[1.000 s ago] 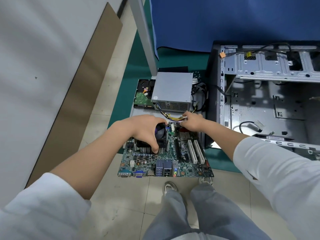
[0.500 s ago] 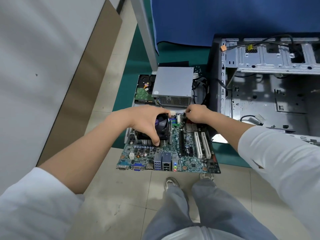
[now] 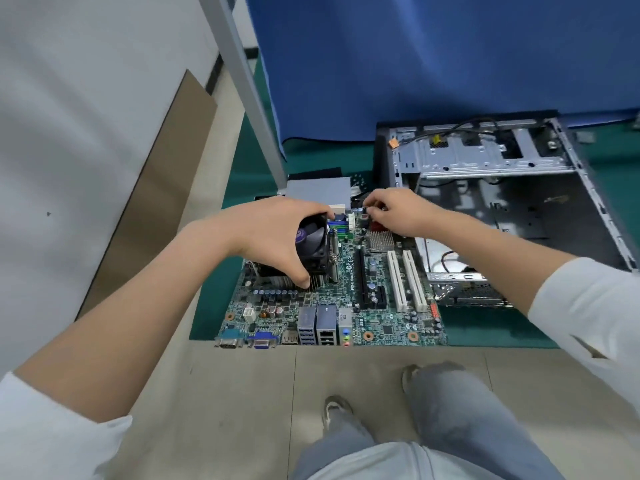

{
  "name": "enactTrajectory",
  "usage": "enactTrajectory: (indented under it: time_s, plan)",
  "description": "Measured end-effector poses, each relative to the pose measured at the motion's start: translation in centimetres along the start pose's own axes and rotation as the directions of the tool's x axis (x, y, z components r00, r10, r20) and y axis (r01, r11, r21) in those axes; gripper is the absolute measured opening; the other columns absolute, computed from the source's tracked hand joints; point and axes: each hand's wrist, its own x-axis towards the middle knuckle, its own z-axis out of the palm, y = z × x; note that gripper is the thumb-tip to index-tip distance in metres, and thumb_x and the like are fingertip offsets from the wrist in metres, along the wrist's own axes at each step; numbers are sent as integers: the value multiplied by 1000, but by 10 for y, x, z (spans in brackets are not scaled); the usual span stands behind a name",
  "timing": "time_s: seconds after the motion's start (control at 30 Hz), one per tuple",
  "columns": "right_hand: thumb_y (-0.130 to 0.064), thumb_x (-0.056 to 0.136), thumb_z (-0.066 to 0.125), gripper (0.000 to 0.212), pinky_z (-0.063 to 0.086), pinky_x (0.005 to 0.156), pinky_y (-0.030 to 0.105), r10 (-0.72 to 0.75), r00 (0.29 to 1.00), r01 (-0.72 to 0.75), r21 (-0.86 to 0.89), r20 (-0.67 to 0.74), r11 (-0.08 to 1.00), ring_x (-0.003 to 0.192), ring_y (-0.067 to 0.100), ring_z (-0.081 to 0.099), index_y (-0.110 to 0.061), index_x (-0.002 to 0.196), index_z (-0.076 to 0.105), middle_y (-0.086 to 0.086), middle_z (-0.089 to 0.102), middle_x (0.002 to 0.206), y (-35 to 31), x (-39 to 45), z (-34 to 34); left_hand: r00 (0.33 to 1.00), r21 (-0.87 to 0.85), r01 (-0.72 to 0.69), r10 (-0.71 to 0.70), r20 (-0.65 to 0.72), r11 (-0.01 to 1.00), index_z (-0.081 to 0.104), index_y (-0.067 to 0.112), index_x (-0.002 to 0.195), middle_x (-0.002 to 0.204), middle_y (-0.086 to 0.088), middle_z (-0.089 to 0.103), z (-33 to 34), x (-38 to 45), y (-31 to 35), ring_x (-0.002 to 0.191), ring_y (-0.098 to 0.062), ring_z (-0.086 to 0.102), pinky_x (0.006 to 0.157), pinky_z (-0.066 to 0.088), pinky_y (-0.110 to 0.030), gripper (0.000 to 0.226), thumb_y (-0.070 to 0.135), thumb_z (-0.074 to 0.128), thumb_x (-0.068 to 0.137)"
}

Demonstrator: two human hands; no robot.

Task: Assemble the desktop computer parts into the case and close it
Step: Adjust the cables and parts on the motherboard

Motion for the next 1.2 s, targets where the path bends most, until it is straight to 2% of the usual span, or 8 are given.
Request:
enactTrajectory:
  time_s: [0.1,0.23,0.37,0.7,0.8,0.93,1.07,1.2]
  plan:
    - [-30,100,43,27,38,60,24,38,999,-38,5,1,999,80,14,54,-18,121,56,0,59,104,29,-9,-25,999,-17,-31,31,7,999,31,40,139,114,18,51,-12,22,28,100,-10,51,81,47,-28,103,57,81,51]
    - [-28,101,43,26,34,67,26,57,998,-55,-67,23,996,83,15,50,-17,120,56,-2,57,102,88,-21,-57,998,17,-63,62,25,998,29,41,140,111,7,60,-16,73,73,96,-11,56,80,51,-33,105,62,78,50]
    - [-27,101,42,27,37,73,28,105,990,-95,-108,99,990,88,18,52,-16,122,55,3,61,108,156,-37,-86,995,52,-88,85,45,995,31,38,140,86,25,50,-18,134,131,75,3,48,56,34,-16,105,67,76,50]
    - [-24,101,42,30,31,54,19,176,953,-164,-72,248,984,67,2,45,-15,129,51,-3,54,95,257,-55,-109,986,27,-81,76,149,996,31,38,141,84,24,48,2,230,196,76,-4,51,60,40,-23,109,74,71,46]
    - [-25,100,44,35,40,67,24,195,932,-184,-64,305,981,85,16,55,-14,133,49,7,60,118,260,-54,-104,982,-6,-67,66,175,998,31,38,140,83,20,55,13,238,192,75,-1,51,58,39,-23,107,71,73,47]
    - [-30,100,47,46,36,97,27,181,957,-215,136,226,967,122,21,49,-11,140,40,8,47,141,244,-58,-99,975,-54,-25,36,217,998,29,35,143,114,12,57,32,244,183,99,-14,52,73,43,-27,109,67,77,50]
    - [-60,89,47,63,36,101,29,166,951,-282,506,262,815,117,6,49,-24,140,42,-10,48,139,213,-73,-92,978,-81,7,10,207,997,35,26,139,114,8,60,52,249,180,99,-16,57,77,48,-31,107,66,77,50]
    - [-76,74,42,87,30,95,21,175,896,-399,565,408,722,113,1,43,-25,144,35,-15,43,132,197,-89,-75,976,-212,47,1,219,976,41,24,133,110,9,60,59,252,177,94,-14,57,83,51,-34,99,61,80,49]
